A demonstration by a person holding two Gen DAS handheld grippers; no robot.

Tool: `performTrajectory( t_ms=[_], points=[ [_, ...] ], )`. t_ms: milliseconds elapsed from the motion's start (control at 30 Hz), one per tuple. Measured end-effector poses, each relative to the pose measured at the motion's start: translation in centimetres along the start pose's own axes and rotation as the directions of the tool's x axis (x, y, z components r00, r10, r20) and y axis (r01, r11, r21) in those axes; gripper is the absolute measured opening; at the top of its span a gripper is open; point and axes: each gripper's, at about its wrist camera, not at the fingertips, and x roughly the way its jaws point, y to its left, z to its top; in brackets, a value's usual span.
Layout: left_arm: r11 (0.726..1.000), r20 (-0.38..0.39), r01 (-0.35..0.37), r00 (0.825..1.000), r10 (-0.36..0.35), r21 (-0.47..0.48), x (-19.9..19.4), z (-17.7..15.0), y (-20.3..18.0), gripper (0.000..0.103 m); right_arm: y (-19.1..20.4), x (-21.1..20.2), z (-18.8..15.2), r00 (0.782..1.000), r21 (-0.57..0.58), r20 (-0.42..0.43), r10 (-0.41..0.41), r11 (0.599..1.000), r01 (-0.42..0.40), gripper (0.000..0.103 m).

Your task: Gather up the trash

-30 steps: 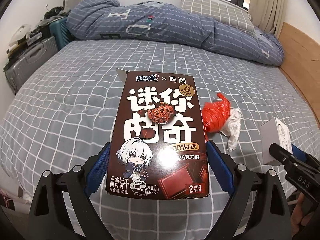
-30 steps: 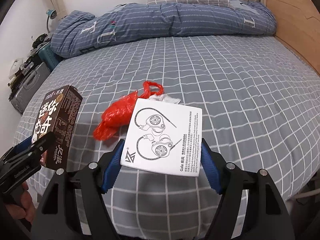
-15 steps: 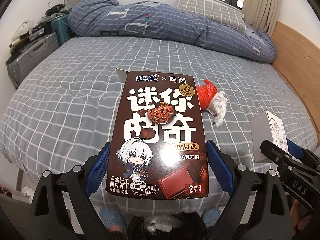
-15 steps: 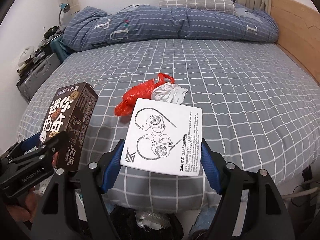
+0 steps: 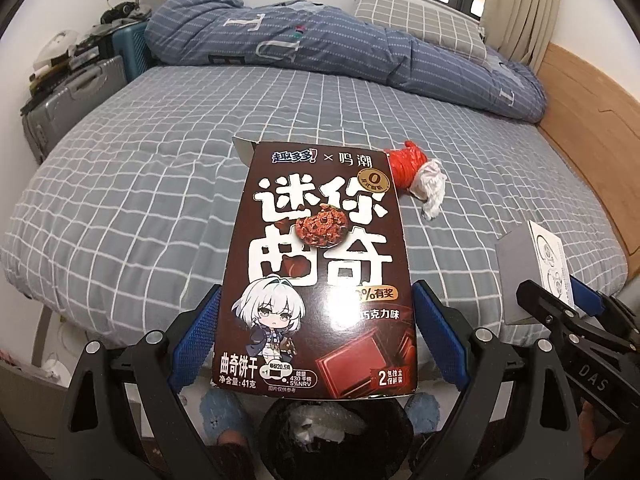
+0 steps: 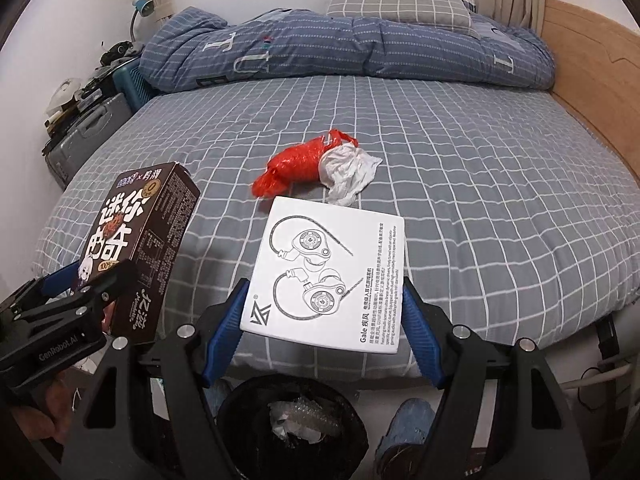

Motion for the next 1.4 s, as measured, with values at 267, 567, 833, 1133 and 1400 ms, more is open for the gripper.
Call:
performTrajectory(
  t_ms=[267,567,833,1133,1400],
  points=[
    [1.000,-0.013,0.005,1.000,-0.005,0.002,-1.1,-2.8,-0.1,0.089,0.3,-1.4,-2.0,1.000,-0.006,-0.003,-0.005,1.000,0.005,0.069],
    [1.000,-0.021,0.005,1.000,-0.005,0.006,-2.4,-5.7,-0.4,0.089,-0.1,-2.7,-4.4,1.000,0.000,-0.008,-0.010,1.000,0.010,0.069],
    [1.000,-0.036,0.013,0.999,-0.013,0.001,-3.6,-8.2,-0.5,0.089,0.6,-3.7,-6.7,1.000,-0.019,-0.015,-0.010,1.000,0.010,0.070],
    [1.000,-0.055,0.012,0.998,-0.011,0.010,-4.3,-11.3,-0.5,0.089,1.1,-3.7,-9.9,0.999,-0.041,-0.034,-0.013,0.999,0.012,0.070],
    [1.000,-0.105,0.009,0.994,-0.008,0.002,-3.2,-14.6,0.7,0.089,0.1,-2.3,-13.0,0.996,-0.014,-0.086,-0.021,1.000,0.020,0.070]
  ],
)
